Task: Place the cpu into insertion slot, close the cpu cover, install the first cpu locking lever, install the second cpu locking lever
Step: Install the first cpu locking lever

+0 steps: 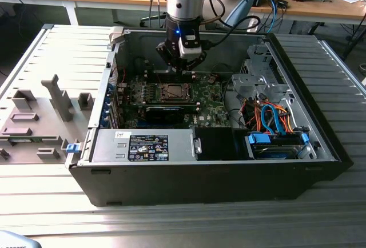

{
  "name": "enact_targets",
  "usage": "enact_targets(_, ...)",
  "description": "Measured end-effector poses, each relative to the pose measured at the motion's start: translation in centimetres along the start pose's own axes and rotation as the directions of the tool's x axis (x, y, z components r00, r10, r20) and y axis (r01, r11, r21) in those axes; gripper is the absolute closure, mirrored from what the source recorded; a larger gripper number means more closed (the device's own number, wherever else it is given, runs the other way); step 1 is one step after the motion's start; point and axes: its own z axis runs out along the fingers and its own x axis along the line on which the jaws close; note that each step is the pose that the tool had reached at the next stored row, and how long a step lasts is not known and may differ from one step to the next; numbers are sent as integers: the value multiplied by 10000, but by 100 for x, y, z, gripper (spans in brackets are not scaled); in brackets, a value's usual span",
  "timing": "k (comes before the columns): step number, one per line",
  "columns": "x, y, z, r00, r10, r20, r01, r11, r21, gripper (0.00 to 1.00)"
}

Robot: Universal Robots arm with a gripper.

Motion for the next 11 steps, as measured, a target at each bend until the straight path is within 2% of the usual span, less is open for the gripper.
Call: enact_targets(11,0,-1,0,9992,-409,14,409,9992,-10,89)
